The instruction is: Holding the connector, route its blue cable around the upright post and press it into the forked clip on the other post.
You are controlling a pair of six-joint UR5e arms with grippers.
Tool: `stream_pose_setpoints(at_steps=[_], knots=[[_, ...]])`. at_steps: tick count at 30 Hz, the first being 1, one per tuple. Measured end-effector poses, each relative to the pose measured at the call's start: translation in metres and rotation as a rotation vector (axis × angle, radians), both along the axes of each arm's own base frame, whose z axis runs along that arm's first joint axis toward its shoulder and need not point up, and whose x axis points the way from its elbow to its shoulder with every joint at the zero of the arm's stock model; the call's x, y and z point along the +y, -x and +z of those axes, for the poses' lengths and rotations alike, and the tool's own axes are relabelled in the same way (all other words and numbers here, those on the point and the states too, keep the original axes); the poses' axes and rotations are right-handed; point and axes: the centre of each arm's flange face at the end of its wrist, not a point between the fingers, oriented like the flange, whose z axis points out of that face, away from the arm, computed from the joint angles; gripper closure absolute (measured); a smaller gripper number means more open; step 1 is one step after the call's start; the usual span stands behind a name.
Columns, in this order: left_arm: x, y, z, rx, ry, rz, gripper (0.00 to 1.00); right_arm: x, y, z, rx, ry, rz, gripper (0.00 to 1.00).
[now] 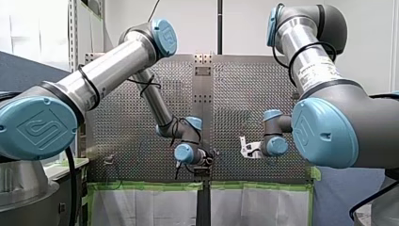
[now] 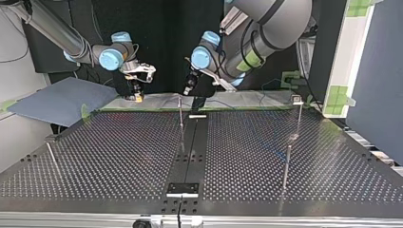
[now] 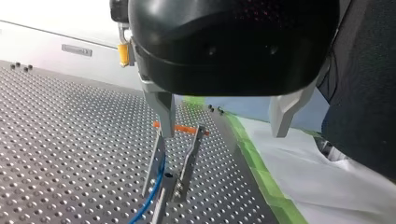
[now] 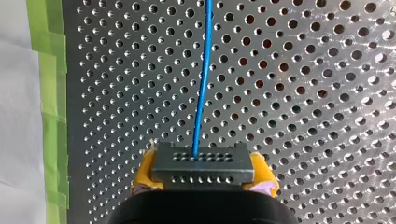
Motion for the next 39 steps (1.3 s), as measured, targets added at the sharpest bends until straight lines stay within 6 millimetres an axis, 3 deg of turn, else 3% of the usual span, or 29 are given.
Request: stream_pose_setpoints(at_steps=[10,39], knots=[[0.0,0.005,0.017,-0.034,0.025,0.004,0.0,0.0,0.0,0.0,-0.003,-0.002,0.001,1.0],[0.002,0.007,0.017,-0.021,0.035,0.038,0.0,0.002,-0.003,0.0,-0.012,-0.012,0.031,1.0]])
